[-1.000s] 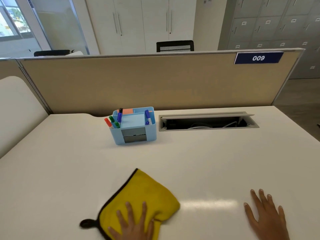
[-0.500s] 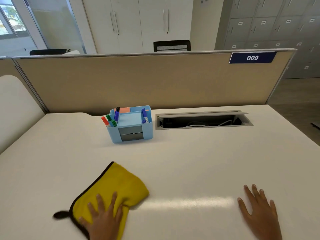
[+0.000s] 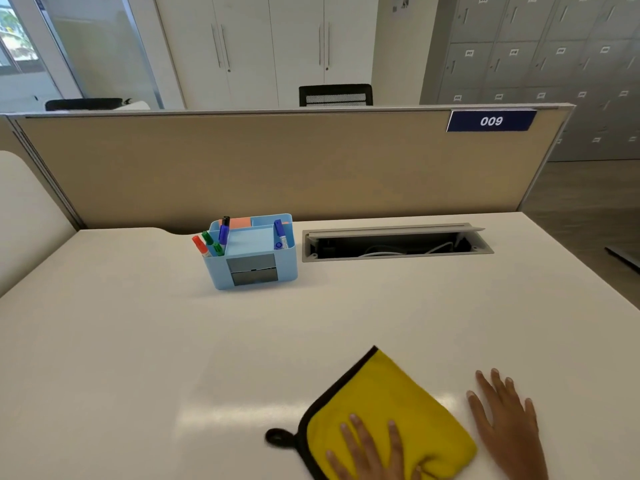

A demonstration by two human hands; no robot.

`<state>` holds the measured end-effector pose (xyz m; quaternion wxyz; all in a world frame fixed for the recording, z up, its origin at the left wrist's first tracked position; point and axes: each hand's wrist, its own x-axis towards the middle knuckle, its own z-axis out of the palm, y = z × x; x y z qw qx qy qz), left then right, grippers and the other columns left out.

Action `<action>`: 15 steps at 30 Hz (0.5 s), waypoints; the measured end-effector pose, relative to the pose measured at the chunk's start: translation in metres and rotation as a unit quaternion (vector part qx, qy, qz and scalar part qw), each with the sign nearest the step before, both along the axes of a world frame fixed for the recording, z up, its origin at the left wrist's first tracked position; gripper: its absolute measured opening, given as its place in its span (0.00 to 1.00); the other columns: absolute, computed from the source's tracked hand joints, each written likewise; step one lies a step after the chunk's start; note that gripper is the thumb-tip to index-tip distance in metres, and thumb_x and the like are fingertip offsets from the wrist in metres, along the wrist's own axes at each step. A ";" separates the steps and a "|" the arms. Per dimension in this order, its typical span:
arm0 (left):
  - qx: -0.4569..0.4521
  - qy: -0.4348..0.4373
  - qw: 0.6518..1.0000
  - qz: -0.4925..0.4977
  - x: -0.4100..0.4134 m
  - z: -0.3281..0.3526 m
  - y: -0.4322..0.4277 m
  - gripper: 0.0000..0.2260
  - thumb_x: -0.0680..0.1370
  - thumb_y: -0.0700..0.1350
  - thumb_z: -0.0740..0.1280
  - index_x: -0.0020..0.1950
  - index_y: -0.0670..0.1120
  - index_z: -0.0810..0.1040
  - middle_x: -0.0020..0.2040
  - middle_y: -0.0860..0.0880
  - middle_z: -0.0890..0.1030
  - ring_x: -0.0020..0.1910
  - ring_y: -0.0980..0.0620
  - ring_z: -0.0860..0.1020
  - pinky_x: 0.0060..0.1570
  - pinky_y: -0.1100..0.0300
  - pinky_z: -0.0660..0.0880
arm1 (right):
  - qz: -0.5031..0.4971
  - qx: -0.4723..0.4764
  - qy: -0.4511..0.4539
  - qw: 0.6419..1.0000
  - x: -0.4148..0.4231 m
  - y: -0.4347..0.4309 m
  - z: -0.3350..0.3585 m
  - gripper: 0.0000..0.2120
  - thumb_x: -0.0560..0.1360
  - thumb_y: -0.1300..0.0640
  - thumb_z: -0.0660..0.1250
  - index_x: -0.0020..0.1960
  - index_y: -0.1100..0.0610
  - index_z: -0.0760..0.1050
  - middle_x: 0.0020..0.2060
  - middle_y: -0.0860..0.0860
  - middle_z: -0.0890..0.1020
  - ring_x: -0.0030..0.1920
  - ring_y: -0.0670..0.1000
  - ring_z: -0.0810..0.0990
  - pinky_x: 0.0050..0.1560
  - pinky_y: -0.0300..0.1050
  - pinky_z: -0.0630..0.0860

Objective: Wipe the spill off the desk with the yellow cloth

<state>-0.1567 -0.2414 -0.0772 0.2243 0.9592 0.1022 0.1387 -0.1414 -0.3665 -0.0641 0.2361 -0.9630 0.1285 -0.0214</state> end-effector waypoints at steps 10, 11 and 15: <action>0.006 -0.107 0.994 0.031 -0.046 0.012 0.129 0.32 0.79 0.58 0.36 0.54 0.48 0.79 0.64 0.44 0.77 0.74 0.58 0.55 0.73 0.58 0.53 | 0.177 0.018 -0.176 0.968 -0.035 0.114 0.004 0.29 0.76 0.38 0.52 0.65 0.58 0.72 0.71 0.59 0.65 0.72 0.38 0.57 0.55 0.55 0.77; -0.027 -0.087 0.995 0.044 -0.049 0.016 0.136 0.36 0.78 0.59 0.35 0.53 0.43 0.80 0.59 0.38 0.80 0.70 0.47 0.66 0.68 0.45 0.63 | 0.179 -0.023 -0.155 0.971 -0.041 0.135 0.000 0.32 0.72 0.34 0.51 0.70 0.52 0.64 0.73 0.62 0.56 0.73 0.41 0.57 0.46 0.52 0.81; -0.083 -0.052 0.992 0.082 -0.046 0.023 0.162 0.43 0.75 0.65 0.35 0.51 0.36 0.80 0.54 0.29 0.79 0.57 0.24 0.72 0.52 0.29 0.70 | 0.167 -0.194 -0.154 0.954 -0.066 0.167 -0.035 0.28 0.79 0.42 0.36 0.75 0.53 0.38 0.68 0.67 0.66 0.73 0.70 0.49 0.73 0.64 0.50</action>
